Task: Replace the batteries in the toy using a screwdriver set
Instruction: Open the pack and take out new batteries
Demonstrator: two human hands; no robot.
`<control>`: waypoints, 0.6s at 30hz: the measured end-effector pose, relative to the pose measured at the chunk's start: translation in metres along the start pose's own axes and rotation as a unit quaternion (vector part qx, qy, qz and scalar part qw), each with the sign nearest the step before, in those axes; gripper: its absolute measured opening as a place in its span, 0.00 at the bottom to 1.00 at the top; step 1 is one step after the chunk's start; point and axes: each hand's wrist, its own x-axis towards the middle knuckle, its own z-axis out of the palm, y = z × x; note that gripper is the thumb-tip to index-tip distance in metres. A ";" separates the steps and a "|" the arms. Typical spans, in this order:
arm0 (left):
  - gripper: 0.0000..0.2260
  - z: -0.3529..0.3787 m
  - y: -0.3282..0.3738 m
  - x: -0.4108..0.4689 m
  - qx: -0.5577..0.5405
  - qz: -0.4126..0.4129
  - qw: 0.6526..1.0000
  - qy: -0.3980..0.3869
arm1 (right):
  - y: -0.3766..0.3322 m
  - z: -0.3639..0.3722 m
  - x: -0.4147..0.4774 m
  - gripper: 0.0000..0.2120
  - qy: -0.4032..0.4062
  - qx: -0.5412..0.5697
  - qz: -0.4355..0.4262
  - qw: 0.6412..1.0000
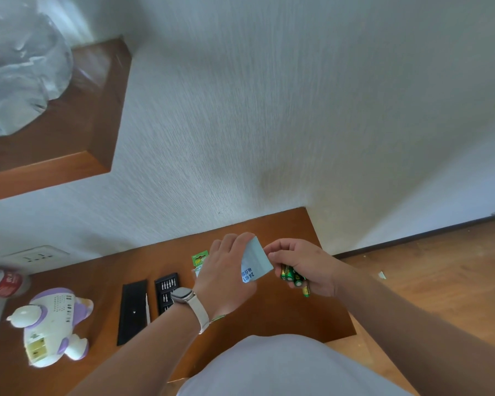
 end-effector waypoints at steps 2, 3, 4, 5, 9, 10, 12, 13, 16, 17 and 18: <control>0.39 0.001 -0.002 0.000 -0.012 -0.008 1.000 -0.006 | -0.002 -0.002 -0.002 0.06 0.002 -0.004 -0.014 1.000; 0.39 0.001 -0.001 0.000 -0.018 -0.015 1.000 -0.009 | -0.004 -0.002 -0.004 0.06 0.002 -0.004 -0.020 1.000; 0.38 0.000 0.000 0.000 -0.024 -0.019 0.999 -0.012 | -0.005 -0.003 -0.005 0.06 0.001 -0.002 -0.023 1.000; 0.38 0.000 0.001 0.000 -0.029 -0.021 0.999 -0.013 | -0.007 -0.003 -0.007 0.06 -0.001 0.000 -0.027 1.000; 0.39 -0.001 0.005 0.000 -0.065 -0.036 0.997 -0.016 | -0.013 0.001 -0.010 0.06 -0.008 0.002 -0.039 0.999; 0.40 -0.002 0.005 0.000 -0.076 -0.040 0.996 -0.020 | -0.014 0.003 -0.010 0.05 -0.010 0.004 -0.041 0.999; 0.42 -0.003 0.006 0.000 -0.088 -0.044 0.995 -0.028 | -0.016 0.007 -0.010 0.04 -0.015 0.006 -0.045 0.999; 0.41 -0.004 0.007 0.000 -0.088 -0.043 0.995 -0.029 | -0.017 0.009 -0.010 0.03 -0.017 0.004 -0.046 0.999; 0.38 -0.006 0.011 0.000 -0.099 -0.051 0.994 -0.022 | -0.019 0.014 -0.009 0.04 -0.010 -0.008 -0.057 0.998; 0.38 -0.007 0.012 -0.001 -0.110 -0.056 0.992 -0.020 | -0.020 0.014 -0.009 0.05 -0.001 -0.010 -0.062 0.998; 0.38 -0.008 0.013 -0.001 -0.122 -0.058 0.991 -0.019 | -0.022 0.014 -0.009 0.06 0.012 -0.012 -0.067 0.998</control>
